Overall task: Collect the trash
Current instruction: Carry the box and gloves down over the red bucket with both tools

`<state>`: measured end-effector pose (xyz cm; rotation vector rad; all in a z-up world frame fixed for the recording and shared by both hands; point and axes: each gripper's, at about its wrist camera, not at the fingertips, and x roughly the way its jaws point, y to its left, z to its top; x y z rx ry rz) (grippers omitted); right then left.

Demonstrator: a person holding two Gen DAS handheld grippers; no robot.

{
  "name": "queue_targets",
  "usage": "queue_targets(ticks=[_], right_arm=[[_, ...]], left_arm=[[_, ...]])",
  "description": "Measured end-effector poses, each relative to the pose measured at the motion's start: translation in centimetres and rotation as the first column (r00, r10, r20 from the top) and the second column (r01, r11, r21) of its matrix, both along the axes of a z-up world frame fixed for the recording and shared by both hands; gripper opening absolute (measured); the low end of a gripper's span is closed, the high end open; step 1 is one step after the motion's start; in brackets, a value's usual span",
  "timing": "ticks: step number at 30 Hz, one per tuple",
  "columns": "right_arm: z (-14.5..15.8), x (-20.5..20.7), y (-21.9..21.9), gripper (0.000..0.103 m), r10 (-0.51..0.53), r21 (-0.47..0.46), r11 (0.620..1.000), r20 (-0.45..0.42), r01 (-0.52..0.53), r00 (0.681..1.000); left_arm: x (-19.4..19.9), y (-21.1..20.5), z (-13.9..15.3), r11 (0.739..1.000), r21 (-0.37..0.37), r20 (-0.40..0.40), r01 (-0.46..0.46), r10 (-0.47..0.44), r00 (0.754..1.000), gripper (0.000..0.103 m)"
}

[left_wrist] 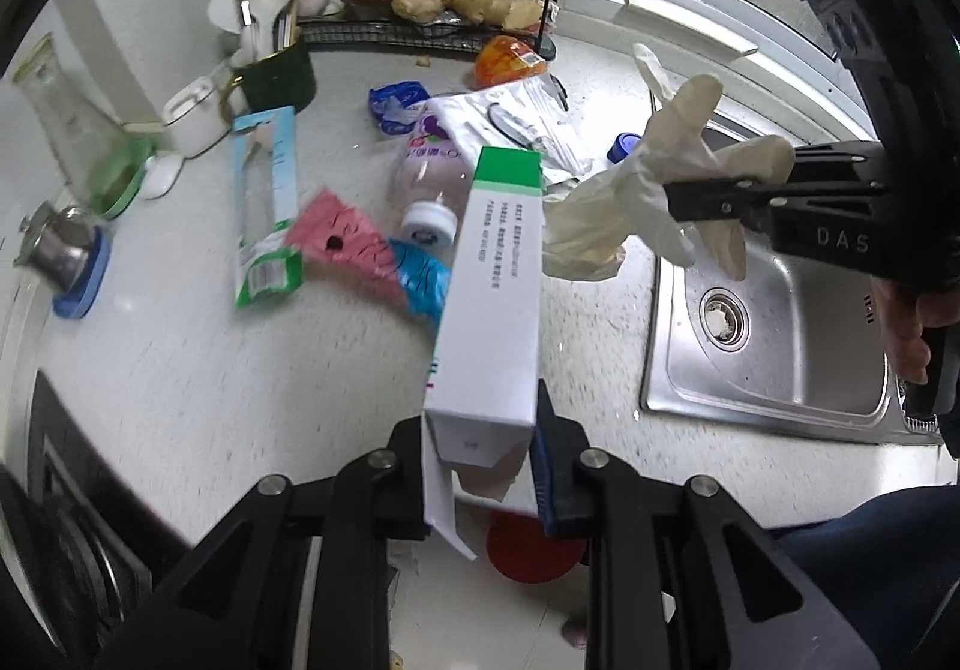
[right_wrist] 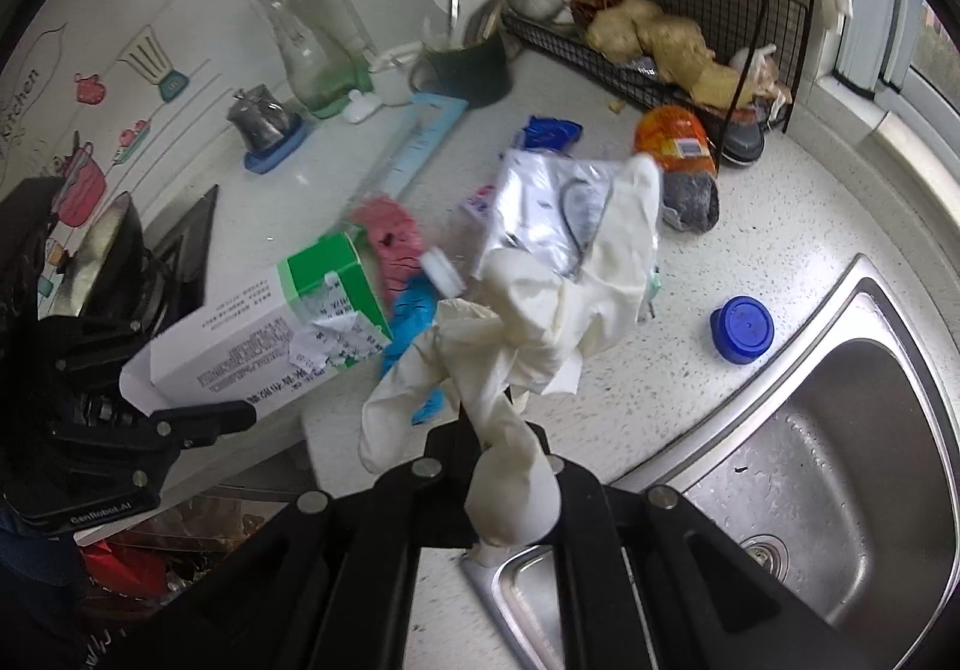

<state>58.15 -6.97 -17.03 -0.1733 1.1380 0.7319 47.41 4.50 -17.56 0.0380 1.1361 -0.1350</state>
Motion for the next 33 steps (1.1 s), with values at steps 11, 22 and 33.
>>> queue_targets(ticks=[11,22,33], right_arm=[[2.5,-8.0,1.0,0.003,-0.023,0.013,1.0,0.061,0.022,0.998],[3.4,-18.9,1.3,0.003,-0.086,0.017,0.996,0.064,0.085,0.994],[-0.6,-27.5,2.5,0.003,-0.12,-0.013,0.993,0.016,0.12,0.993]], left_arm=[[-8.6,1.2,1.9,1.0,-0.008,0.06,-0.029,0.03,0.998,0.022],[-19.0,1.4,1.9,0.999,-0.027,0.096,0.024,-0.021,0.995,0.022],[-26.6,1.7,-3.1,0.999,-0.036,0.056,-0.034,0.036,0.998,0.022]])
